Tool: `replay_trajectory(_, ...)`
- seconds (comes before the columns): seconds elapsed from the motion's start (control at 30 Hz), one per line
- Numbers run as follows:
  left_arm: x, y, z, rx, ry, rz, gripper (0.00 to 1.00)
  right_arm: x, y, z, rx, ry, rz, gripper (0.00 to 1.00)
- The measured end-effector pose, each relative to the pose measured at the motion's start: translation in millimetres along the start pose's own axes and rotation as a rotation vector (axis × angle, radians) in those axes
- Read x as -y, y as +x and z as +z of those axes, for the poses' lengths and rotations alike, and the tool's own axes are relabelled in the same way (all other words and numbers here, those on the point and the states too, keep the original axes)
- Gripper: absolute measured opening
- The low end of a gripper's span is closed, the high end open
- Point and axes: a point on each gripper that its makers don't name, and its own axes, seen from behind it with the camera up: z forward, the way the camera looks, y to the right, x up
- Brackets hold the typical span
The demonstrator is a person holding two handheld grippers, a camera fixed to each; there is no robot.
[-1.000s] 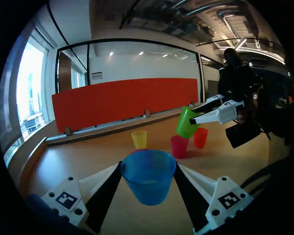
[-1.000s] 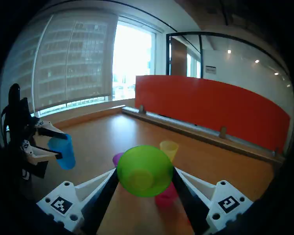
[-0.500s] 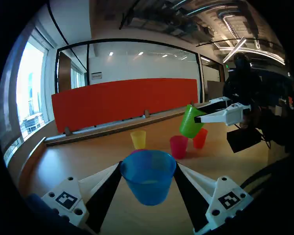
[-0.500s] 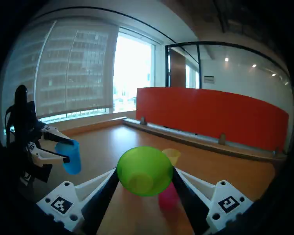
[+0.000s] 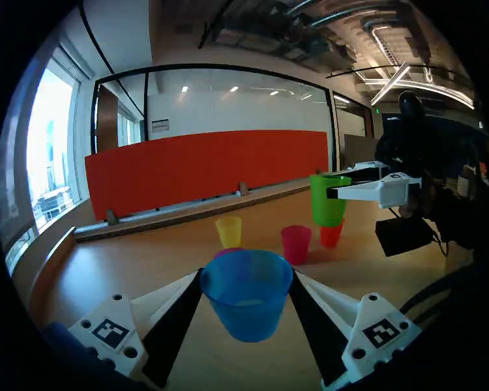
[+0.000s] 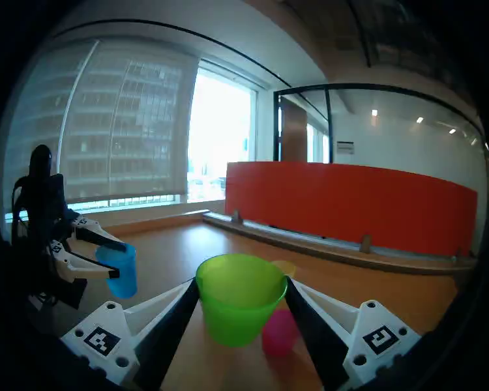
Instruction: Pour water
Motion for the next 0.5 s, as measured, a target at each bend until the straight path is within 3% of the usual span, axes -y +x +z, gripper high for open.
replay_trajectory(0.5, -0.9, -4.2, 1.6, 0.005, -0.007, -0.006, 0.89, 7.2, 1.1, -3.4, -0.053, 0.0, -0.044, 0.95)
